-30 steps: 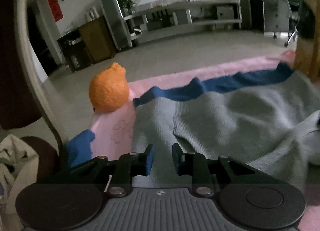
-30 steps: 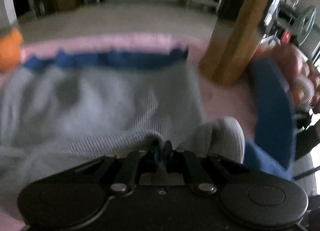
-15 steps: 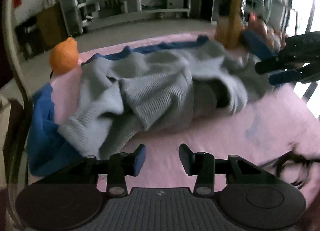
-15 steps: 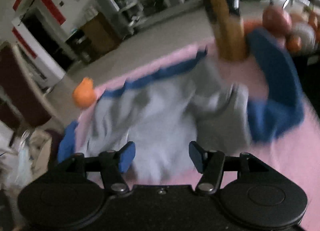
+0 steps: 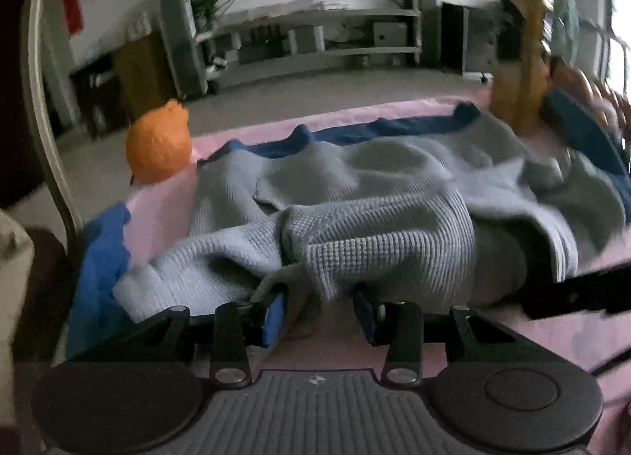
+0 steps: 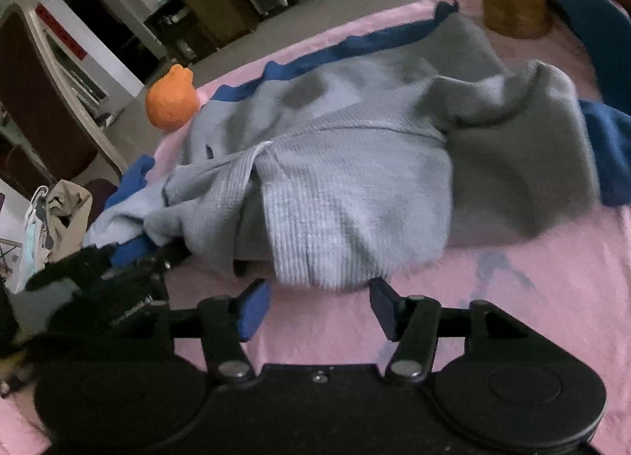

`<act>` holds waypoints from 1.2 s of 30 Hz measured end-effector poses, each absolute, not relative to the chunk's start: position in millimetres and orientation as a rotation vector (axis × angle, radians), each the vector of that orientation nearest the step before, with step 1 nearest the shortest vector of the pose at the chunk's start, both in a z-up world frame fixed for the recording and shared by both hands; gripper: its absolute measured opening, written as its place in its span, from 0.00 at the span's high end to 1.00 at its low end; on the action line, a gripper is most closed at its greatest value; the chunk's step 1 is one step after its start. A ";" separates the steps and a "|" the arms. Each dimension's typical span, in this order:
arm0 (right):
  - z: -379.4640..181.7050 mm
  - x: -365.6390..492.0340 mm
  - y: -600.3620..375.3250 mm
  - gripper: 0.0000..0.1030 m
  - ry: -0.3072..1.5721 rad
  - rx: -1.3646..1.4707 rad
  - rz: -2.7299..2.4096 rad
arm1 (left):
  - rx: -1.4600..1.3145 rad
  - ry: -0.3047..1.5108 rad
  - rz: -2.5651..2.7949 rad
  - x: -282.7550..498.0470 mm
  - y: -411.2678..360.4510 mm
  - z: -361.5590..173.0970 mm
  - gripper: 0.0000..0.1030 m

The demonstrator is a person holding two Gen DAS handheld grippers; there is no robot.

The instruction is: Fold clothes

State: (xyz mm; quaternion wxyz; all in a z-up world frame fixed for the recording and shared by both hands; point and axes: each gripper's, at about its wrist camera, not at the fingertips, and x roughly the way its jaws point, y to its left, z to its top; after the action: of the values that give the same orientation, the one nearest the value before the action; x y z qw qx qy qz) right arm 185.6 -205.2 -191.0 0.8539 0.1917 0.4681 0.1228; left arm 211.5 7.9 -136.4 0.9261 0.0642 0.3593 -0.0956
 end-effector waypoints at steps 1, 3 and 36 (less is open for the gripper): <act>-192.8 189.1 -202.2 0.46 0.974 0.396 0.245 | 0.116 0.745 -0.199 211.0 8.4 -135.9 0.58; -196.3 194.5 -197.8 0.48 0.953 0.382 0.205 | 0.103 0.754 -0.206 209.6 8.3 -135.3 0.58; -102.0 176.0 -257.1 0.66 0.952 0.797 0.181 | -0.163 0.946 -0.392 166.1 46.5 -117.0 0.31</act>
State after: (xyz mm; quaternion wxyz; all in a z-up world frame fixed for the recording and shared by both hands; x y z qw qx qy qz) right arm 176.0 -257.1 -102.0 0.8094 0.3730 0.4456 0.0848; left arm 166.1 46.5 -117.0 0.8687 -0.0779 0.4520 -0.1873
